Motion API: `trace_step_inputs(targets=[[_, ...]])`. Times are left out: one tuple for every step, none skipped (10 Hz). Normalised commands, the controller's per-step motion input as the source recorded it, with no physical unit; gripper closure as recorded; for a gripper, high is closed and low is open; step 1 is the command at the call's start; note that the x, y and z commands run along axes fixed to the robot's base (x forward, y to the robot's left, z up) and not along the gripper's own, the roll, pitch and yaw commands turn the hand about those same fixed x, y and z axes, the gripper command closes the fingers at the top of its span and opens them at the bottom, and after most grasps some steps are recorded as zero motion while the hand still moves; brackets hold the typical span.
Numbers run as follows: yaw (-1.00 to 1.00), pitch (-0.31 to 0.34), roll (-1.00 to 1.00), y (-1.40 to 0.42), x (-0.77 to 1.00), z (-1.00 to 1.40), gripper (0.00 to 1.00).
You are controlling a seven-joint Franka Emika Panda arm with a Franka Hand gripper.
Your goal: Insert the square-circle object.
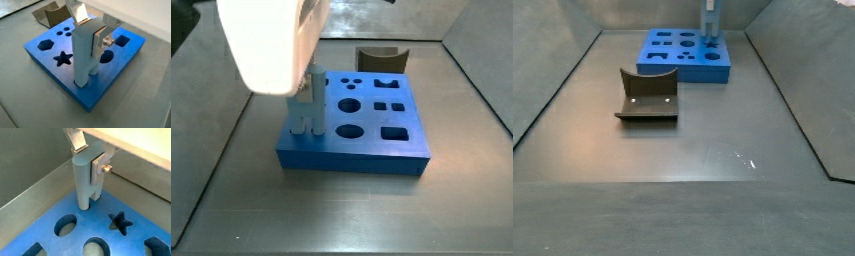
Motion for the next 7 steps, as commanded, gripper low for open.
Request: trace_step_inputs(targets=[[0.15, -0.113, -0.04, 0.00, -0.05, -0.41, 1.00], [0.11, -0.106, -0.10, 0.00, -0.07, -0.39, 1.00], [0.07, -0.076, -0.14, 0.05, -0.04, -0.42, 1.00], [0.02, -0.076, -0.08, 0.03, -0.09, -0.35, 1.00], [0.00, -0.041, -0.07, 0.00, -0.04, -0.21, 1.00], [0.00, -0.009, -0.09, 0.00, 0.00, -0.05, 1.00], [0.00, 0.000, 0.00, 0.00, 0.00, 0.00, 1.00]])
